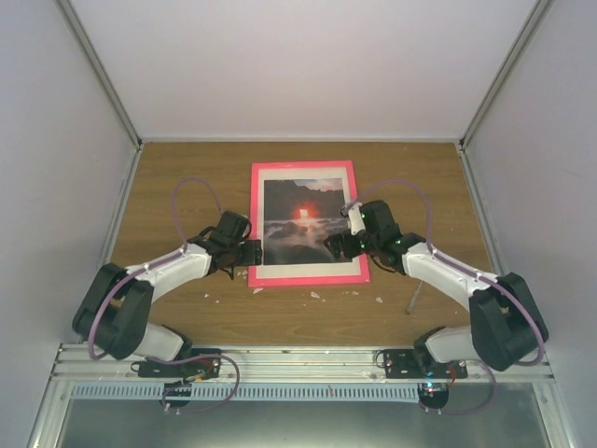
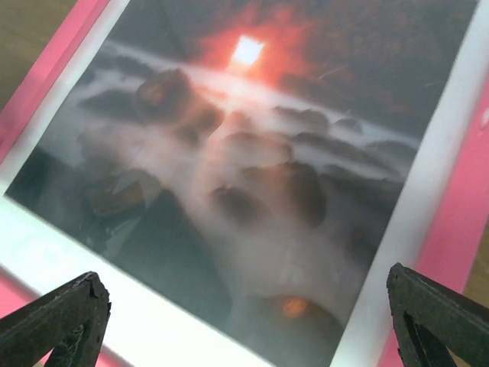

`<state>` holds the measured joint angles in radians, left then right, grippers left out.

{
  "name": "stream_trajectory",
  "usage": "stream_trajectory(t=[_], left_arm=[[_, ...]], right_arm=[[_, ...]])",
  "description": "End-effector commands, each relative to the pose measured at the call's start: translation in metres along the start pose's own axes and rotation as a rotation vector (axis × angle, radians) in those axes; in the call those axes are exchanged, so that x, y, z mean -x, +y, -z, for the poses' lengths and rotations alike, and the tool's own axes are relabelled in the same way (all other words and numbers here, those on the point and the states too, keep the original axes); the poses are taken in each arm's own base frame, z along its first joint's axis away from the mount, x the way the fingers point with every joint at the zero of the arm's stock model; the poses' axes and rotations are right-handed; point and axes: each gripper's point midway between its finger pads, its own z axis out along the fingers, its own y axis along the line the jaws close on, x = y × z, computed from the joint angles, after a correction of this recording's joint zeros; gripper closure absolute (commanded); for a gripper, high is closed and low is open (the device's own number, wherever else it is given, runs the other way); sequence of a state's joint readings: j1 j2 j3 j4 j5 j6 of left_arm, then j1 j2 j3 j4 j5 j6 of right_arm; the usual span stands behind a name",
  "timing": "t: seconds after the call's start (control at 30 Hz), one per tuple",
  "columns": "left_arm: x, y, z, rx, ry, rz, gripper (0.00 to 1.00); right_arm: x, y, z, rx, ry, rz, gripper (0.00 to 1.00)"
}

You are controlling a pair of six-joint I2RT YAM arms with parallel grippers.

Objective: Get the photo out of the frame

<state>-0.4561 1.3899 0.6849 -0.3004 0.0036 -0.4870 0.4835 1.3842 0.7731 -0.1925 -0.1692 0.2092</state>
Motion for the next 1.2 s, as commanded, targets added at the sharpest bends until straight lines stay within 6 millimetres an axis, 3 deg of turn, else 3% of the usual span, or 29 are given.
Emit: stream_trajectory(t=[0.0,0.23,0.43,0.63,0.77,0.9,1.17], left_arm=[[0.006,-0.003,-0.013,0.077,-0.002,-0.013,0.25],[0.01,0.003,-0.023,0.17,0.05,-0.032,0.39],[0.021,-0.006,-0.021,0.153,0.042,-0.043,0.5],[0.013,-0.004,-0.033,0.153,0.071,-0.071,0.57],[0.012,-0.002,-0.038,0.16,0.074,-0.094,0.58],[0.014,-0.005,-0.037,0.146,0.067,-0.107,0.68],[0.026,-0.014,-0.028,0.108,0.018,-0.114,0.89]], right_arm=[[-0.001,0.017,0.008,-0.008,-0.085,0.109,0.01],[-0.021,0.042,0.002,-0.001,-0.066,0.184,0.04],[-0.027,0.063,0.0,-0.016,-0.077,0.281,0.06],[-0.036,0.08,-0.011,-0.023,-0.053,0.386,0.08],[-0.042,0.11,-0.014,0.044,-0.072,0.505,0.09],[-0.047,0.136,-0.012,0.065,-0.091,0.675,0.1],[-0.062,0.149,-0.011,0.05,-0.087,0.868,0.13]])
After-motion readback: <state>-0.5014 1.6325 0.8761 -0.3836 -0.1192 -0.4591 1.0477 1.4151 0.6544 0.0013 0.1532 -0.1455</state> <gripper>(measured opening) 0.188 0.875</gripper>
